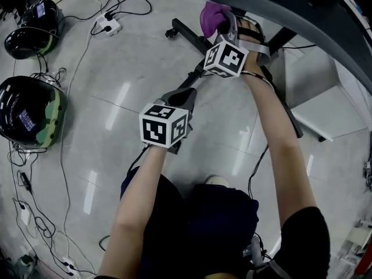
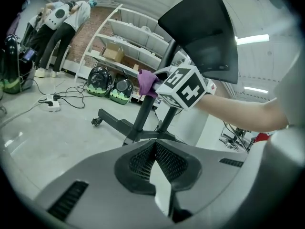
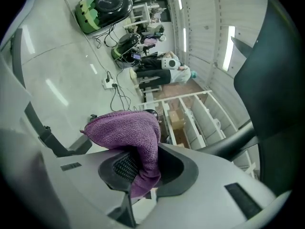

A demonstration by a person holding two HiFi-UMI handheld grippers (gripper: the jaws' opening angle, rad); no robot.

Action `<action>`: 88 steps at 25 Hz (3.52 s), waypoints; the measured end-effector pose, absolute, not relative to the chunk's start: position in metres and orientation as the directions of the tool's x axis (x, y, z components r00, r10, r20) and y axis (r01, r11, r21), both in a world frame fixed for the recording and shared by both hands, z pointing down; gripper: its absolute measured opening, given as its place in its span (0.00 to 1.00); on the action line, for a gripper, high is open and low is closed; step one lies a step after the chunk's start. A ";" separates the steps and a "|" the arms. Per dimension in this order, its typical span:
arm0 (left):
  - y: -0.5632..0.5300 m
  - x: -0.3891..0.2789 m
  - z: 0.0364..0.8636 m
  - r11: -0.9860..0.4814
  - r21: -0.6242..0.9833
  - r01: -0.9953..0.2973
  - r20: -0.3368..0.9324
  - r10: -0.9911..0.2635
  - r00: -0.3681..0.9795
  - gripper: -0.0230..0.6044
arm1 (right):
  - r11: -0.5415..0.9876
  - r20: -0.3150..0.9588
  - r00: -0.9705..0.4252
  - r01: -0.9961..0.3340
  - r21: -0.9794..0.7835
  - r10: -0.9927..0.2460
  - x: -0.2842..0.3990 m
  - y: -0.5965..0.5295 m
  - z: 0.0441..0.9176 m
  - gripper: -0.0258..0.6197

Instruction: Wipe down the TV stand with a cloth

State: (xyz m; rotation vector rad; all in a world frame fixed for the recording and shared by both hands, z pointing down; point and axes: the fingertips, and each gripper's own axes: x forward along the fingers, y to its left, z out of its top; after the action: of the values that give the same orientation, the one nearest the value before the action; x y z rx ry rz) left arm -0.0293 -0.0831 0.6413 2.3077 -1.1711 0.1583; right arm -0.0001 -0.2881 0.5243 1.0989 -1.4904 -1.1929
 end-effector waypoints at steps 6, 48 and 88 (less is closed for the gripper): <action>-0.074 -0.038 0.634 -0.495 0.421 -0.760 0.323 -0.702 0.635 0.05 | 0.177 0.156 -0.177 -0.104 0.979 -0.972 0.003 -0.288 0.554 0.19; -0.059 -0.051 0.642 -0.497 0.453 -0.740 0.362 -0.656 0.663 0.05 | 0.486 0.479 -0.080 -0.123 0.865 -0.874 0.015 -0.276 0.741 0.19; -0.065 -0.010 0.652 -0.538 0.504 -0.675 0.342 -0.594 0.728 0.05 | -0.154 -0.202 -0.153 -0.279 0.948 -0.967 0.069 -0.270 0.404 0.19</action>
State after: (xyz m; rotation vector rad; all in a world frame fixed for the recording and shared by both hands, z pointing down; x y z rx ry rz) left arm -0.0104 -0.0654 0.6518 2.3038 -0.9556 0.1708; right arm 0.0693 -0.2703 0.4045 1.4576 -1.4562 -1.3435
